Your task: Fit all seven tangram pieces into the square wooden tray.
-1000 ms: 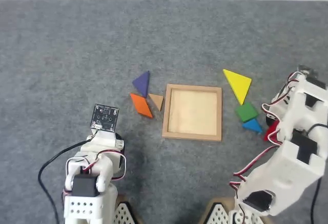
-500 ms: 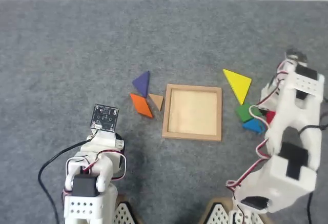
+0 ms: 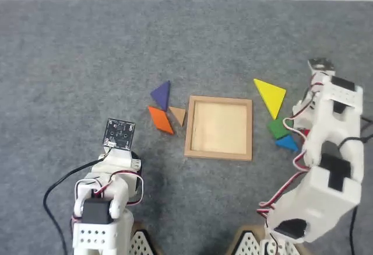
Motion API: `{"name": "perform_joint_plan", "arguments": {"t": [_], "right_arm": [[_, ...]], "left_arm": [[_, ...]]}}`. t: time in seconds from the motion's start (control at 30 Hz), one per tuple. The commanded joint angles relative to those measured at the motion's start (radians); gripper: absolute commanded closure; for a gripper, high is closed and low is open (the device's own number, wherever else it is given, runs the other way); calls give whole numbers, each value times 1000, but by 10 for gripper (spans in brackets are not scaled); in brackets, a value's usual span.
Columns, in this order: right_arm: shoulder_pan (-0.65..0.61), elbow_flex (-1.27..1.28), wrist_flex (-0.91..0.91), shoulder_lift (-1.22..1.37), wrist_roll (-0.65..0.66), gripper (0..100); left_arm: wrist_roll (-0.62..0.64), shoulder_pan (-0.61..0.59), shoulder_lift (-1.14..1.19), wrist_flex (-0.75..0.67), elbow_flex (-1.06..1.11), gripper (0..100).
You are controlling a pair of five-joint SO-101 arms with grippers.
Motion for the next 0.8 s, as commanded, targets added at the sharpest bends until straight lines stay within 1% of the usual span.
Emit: {"name": "perform_joint_plan", "arguments": {"t": [0.0, 0.2, 0.37, 0.4, 0.53, 0.63, 0.77], "right_arm": [[54, -58, -70, 22, 20, 699], [65, -58, -90, 70, 63, 699], [64, -78, -84, 127, 69, 704], [64, -87, -81, 142, 69, 712], [67, -109, -81, 176, 68, 803], [64, -109, -74, 168, 61, 816], [61, -109, -21, 97, 58, 816]], "left_arm": [[-8, -5, -17, 5, -5, 953], [-8, -5, -17, 5, -5, 953], [-8, -5, -17, 5, -5, 953], [-8, -5, -17, 5, -5, 953], [-8, -5, -17, 5, -5, 953], [-8, -5, -17, 5, -5, 953], [-8, -5, -17, 5, -5, 953]]}}
